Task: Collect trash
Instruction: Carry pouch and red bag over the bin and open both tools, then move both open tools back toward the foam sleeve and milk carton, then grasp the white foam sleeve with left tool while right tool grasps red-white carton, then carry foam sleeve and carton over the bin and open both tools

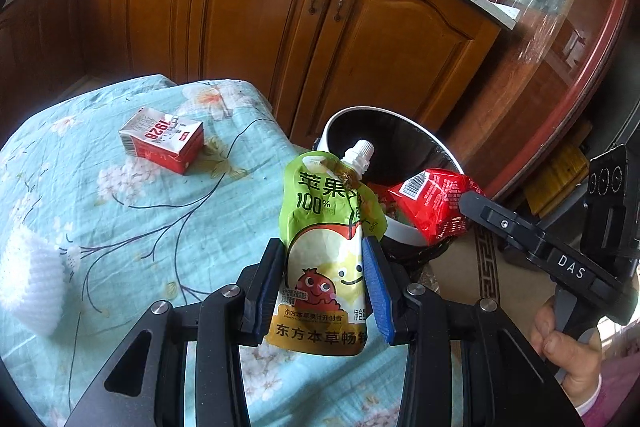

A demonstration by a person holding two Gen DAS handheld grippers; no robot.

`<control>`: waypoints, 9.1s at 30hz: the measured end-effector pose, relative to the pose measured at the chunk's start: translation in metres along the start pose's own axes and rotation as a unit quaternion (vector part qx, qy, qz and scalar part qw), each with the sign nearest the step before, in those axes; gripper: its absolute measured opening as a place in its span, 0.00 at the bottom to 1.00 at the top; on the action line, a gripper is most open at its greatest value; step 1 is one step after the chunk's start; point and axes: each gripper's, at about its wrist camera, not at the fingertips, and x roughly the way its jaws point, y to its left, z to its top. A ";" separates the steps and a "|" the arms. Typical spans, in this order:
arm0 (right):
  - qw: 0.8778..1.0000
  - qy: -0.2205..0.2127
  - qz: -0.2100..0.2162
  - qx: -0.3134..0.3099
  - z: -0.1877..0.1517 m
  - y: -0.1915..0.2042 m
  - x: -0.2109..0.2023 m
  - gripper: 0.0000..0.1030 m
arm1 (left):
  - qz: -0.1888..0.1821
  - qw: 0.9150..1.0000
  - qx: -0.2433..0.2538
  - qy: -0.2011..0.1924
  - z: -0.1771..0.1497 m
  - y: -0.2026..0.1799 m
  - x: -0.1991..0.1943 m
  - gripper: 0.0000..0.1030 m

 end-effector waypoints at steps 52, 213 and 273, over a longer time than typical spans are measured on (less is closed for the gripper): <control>0.996 0.033 -0.086 -0.006 0.041 -0.068 0.029 0.60 | 0.011 0.998 0.034 0.051 0.076 -0.065 0.125 0.48; 0.999 0.004 -0.027 -0.037 -0.021 0.024 -0.008 0.54 | 0.049 0.999 -0.008 -0.015 -0.041 -0.023 -0.026 0.26; 0.993 0.027 -0.114 -0.021 0.050 -0.060 0.028 0.53 | 0.060 0.994 0.072 0.053 0.070 -0.093 0.128 0.37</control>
